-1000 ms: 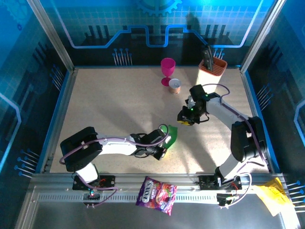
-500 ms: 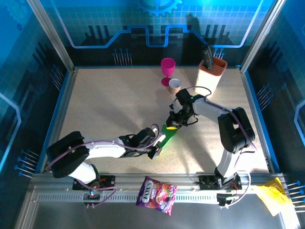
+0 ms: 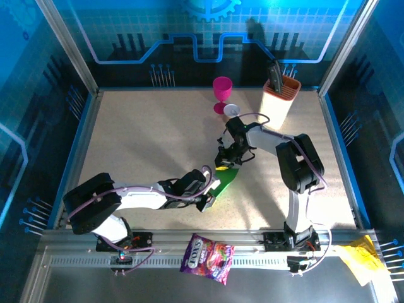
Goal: Fold a paper plane with a square sheet of paper (pick it up from the middle)
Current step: Fold the wing for the fifth time at the center of the table.
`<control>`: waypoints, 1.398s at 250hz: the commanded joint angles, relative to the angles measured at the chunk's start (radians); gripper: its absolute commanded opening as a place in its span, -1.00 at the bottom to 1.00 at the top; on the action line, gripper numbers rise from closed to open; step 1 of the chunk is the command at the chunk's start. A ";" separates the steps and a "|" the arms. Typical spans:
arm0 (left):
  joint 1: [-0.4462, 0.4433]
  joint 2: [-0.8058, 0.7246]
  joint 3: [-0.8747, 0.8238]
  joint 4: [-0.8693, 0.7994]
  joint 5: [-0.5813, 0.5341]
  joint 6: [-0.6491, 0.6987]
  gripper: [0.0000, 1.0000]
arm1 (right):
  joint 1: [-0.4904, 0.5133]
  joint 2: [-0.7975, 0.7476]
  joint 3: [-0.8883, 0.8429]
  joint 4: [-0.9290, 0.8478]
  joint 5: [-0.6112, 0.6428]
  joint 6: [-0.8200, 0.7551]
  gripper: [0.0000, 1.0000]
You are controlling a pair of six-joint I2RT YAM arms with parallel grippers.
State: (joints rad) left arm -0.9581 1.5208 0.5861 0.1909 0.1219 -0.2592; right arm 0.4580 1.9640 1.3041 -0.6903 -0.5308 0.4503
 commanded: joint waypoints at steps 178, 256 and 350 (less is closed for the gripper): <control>0.012 0.033 -0.057 0.074 -0.002 -0.117 -1.00 | -0.033 0.082 -0.116 0.014 0.067 0.001 -1.00; 0.018 0.004 -0.041 0.035 -0.028 -0.164 -1.00 | -0.033 0.105 -0.141 0.014 0.089 0.011 -1.00; 0.051 -0.014 -0.010 -0.044 -0.040 -0.140 -1.00 | -0.032 0.128 -0.154 0.007 0.114 0.007 -1.00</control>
State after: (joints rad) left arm -0.9245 1.5341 0.5476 0.1967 0.1047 -0.4133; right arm 0.4244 2.0033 1.2049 -0.6514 -0.5549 0.4515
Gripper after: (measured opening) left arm 0.064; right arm 0.049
